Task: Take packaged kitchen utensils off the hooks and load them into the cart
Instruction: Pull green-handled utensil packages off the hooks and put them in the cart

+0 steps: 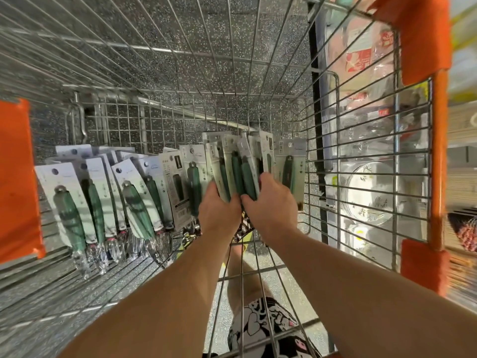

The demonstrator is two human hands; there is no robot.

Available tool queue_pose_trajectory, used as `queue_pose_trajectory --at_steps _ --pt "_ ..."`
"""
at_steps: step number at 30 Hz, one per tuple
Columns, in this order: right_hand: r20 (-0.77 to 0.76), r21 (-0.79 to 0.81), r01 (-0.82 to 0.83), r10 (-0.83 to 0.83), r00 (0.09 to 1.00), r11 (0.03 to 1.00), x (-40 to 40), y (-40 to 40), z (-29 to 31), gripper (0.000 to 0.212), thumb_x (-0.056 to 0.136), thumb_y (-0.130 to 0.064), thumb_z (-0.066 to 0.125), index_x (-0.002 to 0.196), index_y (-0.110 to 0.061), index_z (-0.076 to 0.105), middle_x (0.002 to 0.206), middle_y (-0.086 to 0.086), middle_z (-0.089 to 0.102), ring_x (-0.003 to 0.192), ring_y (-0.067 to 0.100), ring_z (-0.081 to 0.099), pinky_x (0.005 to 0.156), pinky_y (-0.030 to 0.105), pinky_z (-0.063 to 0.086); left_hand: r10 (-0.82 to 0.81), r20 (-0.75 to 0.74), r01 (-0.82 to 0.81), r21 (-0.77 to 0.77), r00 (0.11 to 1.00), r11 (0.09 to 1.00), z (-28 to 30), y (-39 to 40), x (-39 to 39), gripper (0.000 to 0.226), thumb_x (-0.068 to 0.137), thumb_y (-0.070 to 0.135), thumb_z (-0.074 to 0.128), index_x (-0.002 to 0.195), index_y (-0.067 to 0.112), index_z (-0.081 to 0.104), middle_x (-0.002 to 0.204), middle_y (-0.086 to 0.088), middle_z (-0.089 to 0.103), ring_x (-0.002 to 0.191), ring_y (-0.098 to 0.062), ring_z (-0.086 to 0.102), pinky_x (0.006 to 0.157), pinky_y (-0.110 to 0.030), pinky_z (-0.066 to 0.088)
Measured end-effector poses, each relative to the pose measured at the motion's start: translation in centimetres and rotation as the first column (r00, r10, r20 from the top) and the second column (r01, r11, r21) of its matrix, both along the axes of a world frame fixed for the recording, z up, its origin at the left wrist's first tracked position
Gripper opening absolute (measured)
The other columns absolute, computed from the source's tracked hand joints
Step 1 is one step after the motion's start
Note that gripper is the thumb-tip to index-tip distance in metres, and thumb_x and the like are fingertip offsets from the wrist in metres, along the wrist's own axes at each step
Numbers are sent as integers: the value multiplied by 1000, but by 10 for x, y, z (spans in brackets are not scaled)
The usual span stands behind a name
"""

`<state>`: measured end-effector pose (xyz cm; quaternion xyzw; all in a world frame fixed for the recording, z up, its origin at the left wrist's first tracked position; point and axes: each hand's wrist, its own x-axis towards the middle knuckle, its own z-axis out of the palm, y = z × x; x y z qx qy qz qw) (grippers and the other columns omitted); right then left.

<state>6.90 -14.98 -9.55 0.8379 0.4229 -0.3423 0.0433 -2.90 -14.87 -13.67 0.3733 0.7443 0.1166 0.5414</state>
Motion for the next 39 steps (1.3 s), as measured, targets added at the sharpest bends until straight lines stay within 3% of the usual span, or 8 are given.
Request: queue_pose_trajectory --at_steps 6,12,23,26,28,30,35,39 --pt "-29 24 -122 123 992 992 1 0 4 21 96 -38 62 100 -22 50 94 -4 59 83 20 60 75 39 56 12 43 -12 -10 999 1000 3 -1 -3 15 100 26 66 115 29 63 90 13 68 75 0 60 52 -13 37" --pt "4 -18 -117 117 993 993 -2 3 5 19 98 -41 58 95 -24 50 95 -5 53 83 20 56 73 36 49 19 60 -19 -10 998 1000 4 1 -3 17 100 28 68 115 32 63 90 15 68 77 1 60 56 -18 37" --pt "45 -14 76 -75 996 997 -6 5 4 13 101 -33 57 101 -20 58 86 -9 50 80 16 51 70 32 39 15 89 -16 7 996 1000 5 0 -2 19 98 30 73 112 33 60 88 18 65 77 5 58 58 -17 38" --pt "52 -26 129 -127 990 991 -7 6 4 17 101 -32 58 112 -19 59 100 -7 57 88 15 54 74 32 43 15 80 -16 7 997 1000 5 0 -2 18 98 26 71 112 30 61 88 15 66 77 1 59 59 -20 38" --pt "91 8 101 -101 991 995 -5 2 1 23 100 -29 60 120 -19 58 130 -2 58 110 20 57 90 39 50 0 76 -1 5 997 1000 5 0 -2 18 98 23 69 111 31 59 90 13 66 77 1 59 57 -19 37" --pt "161 39 12 -18 987 999 2 -3 -3 24 99 -25 60 122 -20 60 147 1 47 129 22 48 106 44 45 -7 85 7 7 996 1000 4 -1 -3 19 99 21 68 111 31 56 92 13 66 79 -2 62 58 -19 40" --pt "235 46 -182 167 958 982 15 -6 -5 19 98 -25 63 115 -14 64 136 6 44 125 23 42 109 40 43 -15 76 14 4 997 1000 2 0 -3 22 100 19 68 115 29 55 93 14 64 79 -1 62 55 -13 40" --pt "60 33 18 -19 998 999 6 -6 -7 21 96 -16 62 116 -10 64 136 6 47 123 24 47 105 42 49 -28 73 29 -3 997 1000 2 -1 -3 24 101 19 68 112 31 51 92 15 61 78 2 60 52 -10 40"
